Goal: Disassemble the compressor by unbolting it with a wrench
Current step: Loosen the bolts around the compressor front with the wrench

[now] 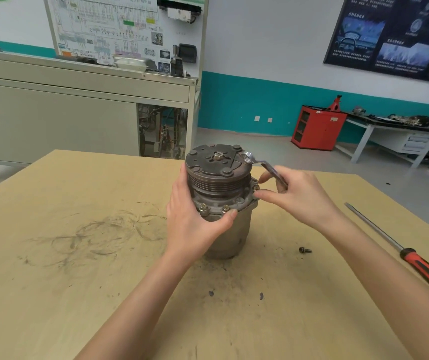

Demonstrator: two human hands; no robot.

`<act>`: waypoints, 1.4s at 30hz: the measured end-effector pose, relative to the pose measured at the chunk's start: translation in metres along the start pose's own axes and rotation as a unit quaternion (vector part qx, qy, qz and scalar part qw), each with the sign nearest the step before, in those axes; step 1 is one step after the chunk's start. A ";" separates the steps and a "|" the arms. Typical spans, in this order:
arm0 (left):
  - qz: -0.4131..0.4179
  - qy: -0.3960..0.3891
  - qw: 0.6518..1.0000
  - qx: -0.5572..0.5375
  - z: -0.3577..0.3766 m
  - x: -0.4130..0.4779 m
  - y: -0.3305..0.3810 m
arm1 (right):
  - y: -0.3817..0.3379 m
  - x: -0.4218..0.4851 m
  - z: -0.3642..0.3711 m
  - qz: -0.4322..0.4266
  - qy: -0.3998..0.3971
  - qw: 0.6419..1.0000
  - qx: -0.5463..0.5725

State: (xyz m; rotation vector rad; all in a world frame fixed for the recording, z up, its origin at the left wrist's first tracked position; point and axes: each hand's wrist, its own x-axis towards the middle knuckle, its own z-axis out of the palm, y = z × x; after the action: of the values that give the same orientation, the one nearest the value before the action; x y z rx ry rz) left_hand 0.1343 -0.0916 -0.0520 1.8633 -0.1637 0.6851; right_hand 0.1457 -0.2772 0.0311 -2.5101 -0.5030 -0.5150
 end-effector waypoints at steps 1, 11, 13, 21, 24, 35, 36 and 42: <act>-0.001 0.000 1.000 0.000 0.000 0.000 0.000 | -0.002 -0.001 0.001 -0.005 0.009 1.000 -0.009; -0.001 0.002 1.000 0.004 0.000 0.000 -0.001 | -0.009 0.002 0.002 -0.057 0.015 0.995 -0.077; 0.000 -0.001 1.000 0.000 0.000 0.000 -0.001 | -0.011 0.000 0.000 -0.070 0.065 0.995 -0.034; -0.015 -0.044 0.998 -0.035 -0.018 0.007 0.004 | 0.067 -0.008 -0.012 0.226 -0.082 0.971 -0.013; -0.004 -0.046 0.997 -0.056 -0.036 0.026 0.014 | 0.104 -0.029 0.006 0.313 -0.152 0.937 -0.045; -0.006 -0.199 0.978 -0.057 -0.040 0.061 0.019 | 0.136 -0.030 0.043 0.305 -0.162 0.936 -0.061; -0.007 -0.197 0.978 -0.063 -0.039 0.063 0.019 | 0.136 -0.029 0.045 0.305 -0.164 0.936 -0.059; -0.003 -0.186 0.979 -0.086 -0.036 0.063 0.014 | 0.131 -0.031 0.034 0.325 -0.023 0.945 0.011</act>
State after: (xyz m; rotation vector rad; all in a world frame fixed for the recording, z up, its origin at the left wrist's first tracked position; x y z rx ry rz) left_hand 0.1664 -0.0525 0.0017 1.8071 -0.4450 0.3015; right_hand 0.1861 -0.3701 -0.0641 -2.4721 0.3109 -0.1886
